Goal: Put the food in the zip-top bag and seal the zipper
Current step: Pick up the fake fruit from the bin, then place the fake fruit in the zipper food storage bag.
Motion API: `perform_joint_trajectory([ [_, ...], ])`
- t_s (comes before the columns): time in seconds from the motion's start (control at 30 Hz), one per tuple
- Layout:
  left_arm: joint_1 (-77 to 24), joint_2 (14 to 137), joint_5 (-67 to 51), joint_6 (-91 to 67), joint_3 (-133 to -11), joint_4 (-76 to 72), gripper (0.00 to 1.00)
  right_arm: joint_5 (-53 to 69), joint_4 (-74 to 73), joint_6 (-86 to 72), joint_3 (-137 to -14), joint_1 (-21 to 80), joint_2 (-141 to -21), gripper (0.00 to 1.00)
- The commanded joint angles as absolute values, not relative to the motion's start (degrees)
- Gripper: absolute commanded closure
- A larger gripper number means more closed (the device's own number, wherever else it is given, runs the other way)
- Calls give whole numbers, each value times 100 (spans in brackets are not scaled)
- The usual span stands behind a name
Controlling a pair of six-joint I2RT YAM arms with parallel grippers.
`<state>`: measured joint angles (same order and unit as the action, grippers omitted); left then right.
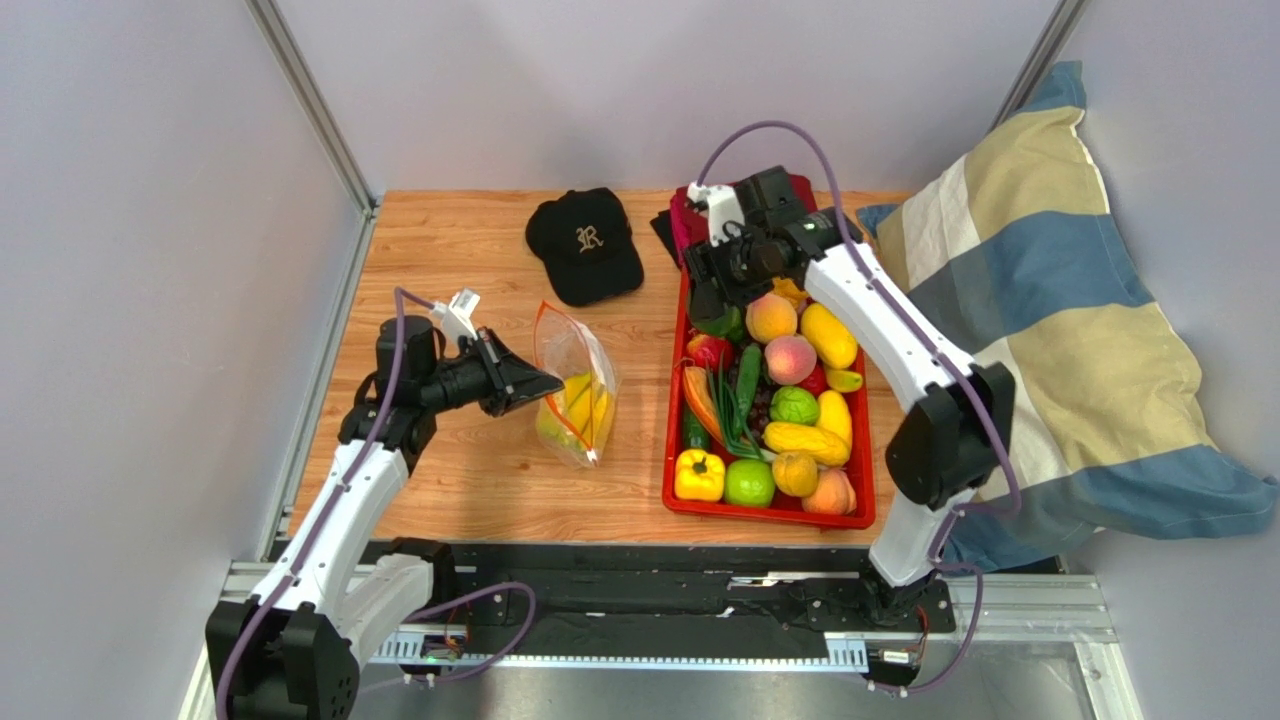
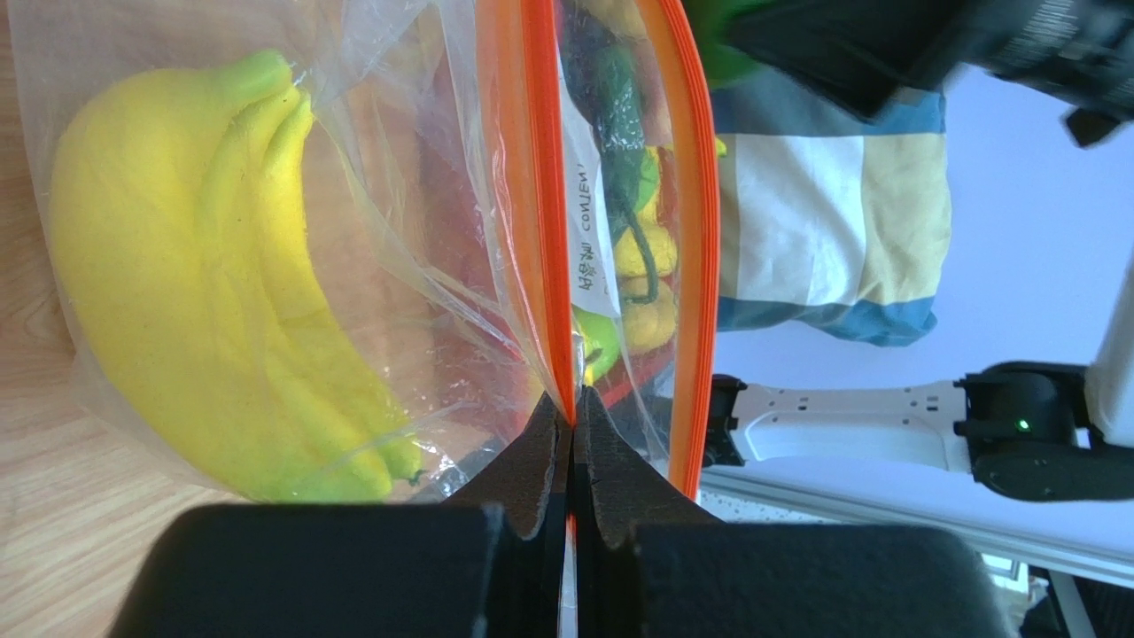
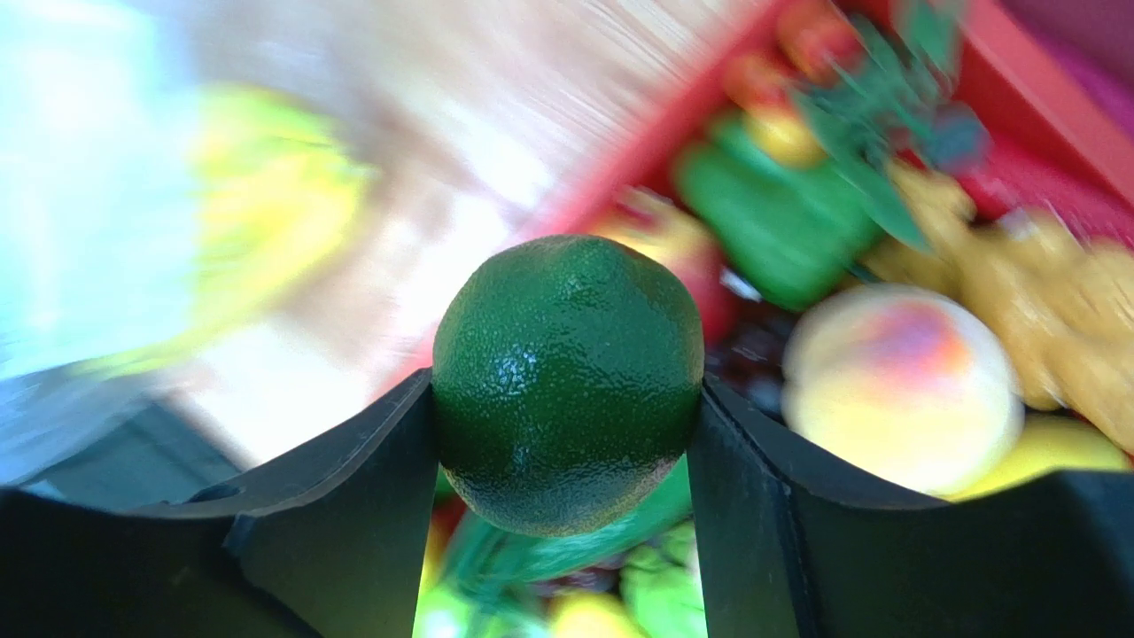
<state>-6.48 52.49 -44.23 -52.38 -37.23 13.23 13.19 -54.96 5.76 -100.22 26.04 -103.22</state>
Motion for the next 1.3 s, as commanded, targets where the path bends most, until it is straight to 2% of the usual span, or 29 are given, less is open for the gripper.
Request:
perform_joint_trajectory([
  [0.0,-615,5335,-4386,-4958,-4078,1547,100,3417,-4590,116,-10240,2715,-9266,58],
  [0.17,-633,5361,-4351,-4852,-4218,1775,100,3911,-3720,-517,-10432,3496,-9184,56],
  [0.37,-642,5344,-4351,-4746,-4377,2004,100,3990,-3270,-826,-10775,4244,-9825,56],
  [0.6,-633,5265,-4386,-4667,-4447,2153,100,3482,-3374,-511,-10854,4614,-10450,56],
  [0.7,-633,5256,-4395,-4684,-4456,2145,100,3103,-3594,-326,-10872,4658,-10599,45],
  [0.73,-633,5247,-4395,-4685,-4456,2145,100,3024,-3664,-256,-10898,4667,-10626,38],
  [0.77,-633,5256,-4395,-4693,-4465,2136,100,2954,-3796,-211,-10994,4667,-10643,19],
  [0.83,-633,5265,-4394,-4685,-4474,2136,100,2927,-3893,-158,-11056,4667,-10617,4],
  [0.87,-633,5273,-4386,-4685,-4482,2136,100,2883,-3911,-141,-11065,4658,-10574,0],
  [1.03,-633,5265,-4386,-4676,-4561,2188,100,2874,-4060,-114,-11074,4474,-10144,0],
  [1.27,-642,5291,-4359,-4597,-4658,2276,100,2980,-4867,-53,-10373,3220,-9652,0],
])
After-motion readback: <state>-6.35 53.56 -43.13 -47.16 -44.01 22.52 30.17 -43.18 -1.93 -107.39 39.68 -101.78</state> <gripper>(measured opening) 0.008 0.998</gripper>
